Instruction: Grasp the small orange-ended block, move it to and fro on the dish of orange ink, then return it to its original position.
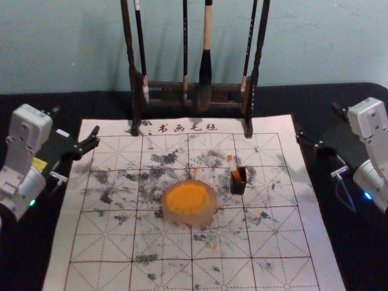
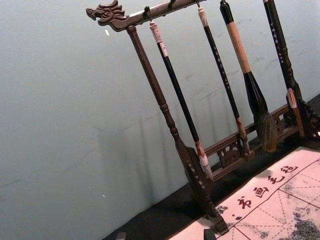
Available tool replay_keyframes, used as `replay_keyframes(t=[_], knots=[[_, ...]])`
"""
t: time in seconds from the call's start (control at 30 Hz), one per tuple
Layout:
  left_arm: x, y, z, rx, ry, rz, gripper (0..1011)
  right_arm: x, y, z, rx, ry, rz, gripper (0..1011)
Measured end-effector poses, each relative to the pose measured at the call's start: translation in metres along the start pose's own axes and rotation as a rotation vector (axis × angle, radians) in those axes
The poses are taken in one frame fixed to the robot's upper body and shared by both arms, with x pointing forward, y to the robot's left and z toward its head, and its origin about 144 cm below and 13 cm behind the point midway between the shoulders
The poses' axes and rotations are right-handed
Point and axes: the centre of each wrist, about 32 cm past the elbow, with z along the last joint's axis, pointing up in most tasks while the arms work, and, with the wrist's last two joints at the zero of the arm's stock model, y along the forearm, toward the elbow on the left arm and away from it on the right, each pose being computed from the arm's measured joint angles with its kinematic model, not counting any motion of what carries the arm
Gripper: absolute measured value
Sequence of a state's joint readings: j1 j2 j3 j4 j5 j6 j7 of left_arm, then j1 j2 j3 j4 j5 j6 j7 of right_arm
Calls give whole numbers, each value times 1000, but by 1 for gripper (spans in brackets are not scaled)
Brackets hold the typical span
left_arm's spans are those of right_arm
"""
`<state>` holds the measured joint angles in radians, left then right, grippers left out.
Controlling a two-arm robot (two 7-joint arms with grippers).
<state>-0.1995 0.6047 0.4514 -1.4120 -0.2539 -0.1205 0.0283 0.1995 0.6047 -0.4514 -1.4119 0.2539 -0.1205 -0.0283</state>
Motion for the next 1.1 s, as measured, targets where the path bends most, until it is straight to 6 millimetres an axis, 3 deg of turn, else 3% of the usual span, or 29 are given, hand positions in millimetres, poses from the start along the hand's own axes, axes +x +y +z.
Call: replay_keyframes(t=[1.1], knots=[[0,0,0,0,0,0,1001,0,0,0,0,0,0,1002]])
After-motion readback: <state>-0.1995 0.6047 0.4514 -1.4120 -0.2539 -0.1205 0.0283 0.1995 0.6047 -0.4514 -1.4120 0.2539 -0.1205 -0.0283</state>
